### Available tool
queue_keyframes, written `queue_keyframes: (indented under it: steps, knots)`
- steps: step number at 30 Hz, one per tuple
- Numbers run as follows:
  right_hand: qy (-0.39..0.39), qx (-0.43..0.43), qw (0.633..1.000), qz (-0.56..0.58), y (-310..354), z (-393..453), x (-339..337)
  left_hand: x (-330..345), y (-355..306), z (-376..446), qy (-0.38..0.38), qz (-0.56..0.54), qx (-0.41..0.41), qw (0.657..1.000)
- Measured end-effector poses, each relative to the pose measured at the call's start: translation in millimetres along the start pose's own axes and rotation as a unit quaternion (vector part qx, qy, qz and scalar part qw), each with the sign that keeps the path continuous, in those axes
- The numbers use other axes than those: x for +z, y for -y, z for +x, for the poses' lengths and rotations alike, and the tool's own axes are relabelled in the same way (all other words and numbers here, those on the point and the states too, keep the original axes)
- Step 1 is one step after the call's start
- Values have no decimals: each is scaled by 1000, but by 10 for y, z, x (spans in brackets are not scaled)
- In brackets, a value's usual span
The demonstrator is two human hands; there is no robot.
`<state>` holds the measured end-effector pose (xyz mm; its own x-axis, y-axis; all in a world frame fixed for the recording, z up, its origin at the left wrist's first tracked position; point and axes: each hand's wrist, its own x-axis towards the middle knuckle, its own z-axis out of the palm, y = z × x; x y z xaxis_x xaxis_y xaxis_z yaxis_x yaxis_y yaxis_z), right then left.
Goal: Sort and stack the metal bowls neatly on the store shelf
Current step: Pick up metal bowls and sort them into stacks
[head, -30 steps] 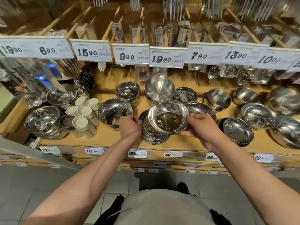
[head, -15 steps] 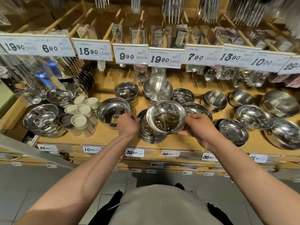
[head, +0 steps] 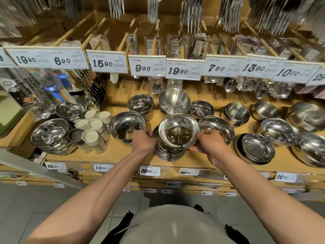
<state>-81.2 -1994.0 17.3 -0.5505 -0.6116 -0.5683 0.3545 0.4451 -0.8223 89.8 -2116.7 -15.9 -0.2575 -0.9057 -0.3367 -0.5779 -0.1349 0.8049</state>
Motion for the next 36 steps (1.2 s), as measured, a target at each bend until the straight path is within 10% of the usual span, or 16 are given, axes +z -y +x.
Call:
queue_keyframes:
  steps: [19, 36]
  knots:
    - [-55, -26, 992, -109, -217, 209, 282, -132, -29, -40, 8, 58, 62, 996]
    - [-107, -126, 903, -397, -303, 191, 254, -25, 4, -41, -4, 53, 51, 997]
